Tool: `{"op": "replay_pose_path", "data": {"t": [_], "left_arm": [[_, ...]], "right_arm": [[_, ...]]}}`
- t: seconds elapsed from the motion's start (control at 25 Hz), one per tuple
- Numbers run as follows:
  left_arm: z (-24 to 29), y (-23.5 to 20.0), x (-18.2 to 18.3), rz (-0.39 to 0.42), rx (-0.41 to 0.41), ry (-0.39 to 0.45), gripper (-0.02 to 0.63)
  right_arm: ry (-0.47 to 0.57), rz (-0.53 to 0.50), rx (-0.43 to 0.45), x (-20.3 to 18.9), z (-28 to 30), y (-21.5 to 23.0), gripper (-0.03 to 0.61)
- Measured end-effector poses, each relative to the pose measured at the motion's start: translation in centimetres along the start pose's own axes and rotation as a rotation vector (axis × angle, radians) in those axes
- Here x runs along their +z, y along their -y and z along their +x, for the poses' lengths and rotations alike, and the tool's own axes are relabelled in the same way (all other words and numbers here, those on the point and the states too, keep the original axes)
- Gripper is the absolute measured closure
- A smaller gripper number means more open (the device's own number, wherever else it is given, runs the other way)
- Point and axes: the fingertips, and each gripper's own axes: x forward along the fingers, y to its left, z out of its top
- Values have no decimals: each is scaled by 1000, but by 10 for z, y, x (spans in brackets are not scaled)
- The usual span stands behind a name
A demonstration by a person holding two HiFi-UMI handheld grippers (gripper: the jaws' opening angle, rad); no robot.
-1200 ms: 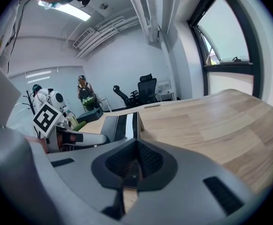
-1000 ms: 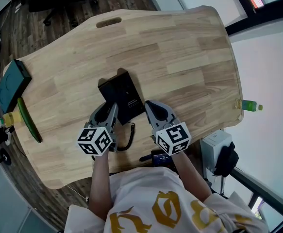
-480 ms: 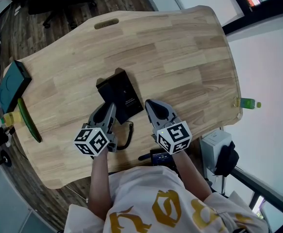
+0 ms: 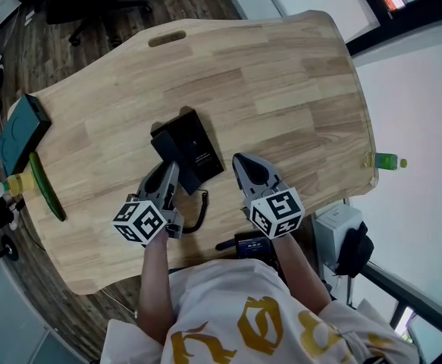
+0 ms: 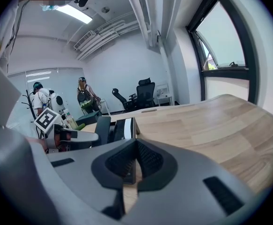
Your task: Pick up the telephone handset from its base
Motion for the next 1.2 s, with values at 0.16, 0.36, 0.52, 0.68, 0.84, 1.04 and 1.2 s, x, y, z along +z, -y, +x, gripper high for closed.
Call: {"op": "replay_pose_path", "data": {"t": [0.16, 0.36, 0.52, 0.68, 0.84, 1.04, 1.2], "left_arm": [[0, 5, 0, 11, -15, -3, 540], [-4, 10, 1, 20, -25, 3, 540], [-8, 12, 3, 16, -36, 13, 540], [-10, 18, 6, 23, -49, 18, 540], [-14, 24, 9, 40, -55, 21, 541], [-20, 31, 16, 76, -60, 28, 541], [-26, 40, 22, 128, -65, 30, 541]], "right_arm": [[4, -1, 15, 0, -2, -3, 574], [17, -1, 22, 3, -6, -4, 574], [29, 0, 19, 6, -11, -6, 574], [43, -3, 15, 10, -16, -6, 574], [55, -9, 9, 11, -21, -10, 574], [76, -12, -2, 16, -25, -11, 574], [97, -18, -1, 22, -30, -15, 574]]}}
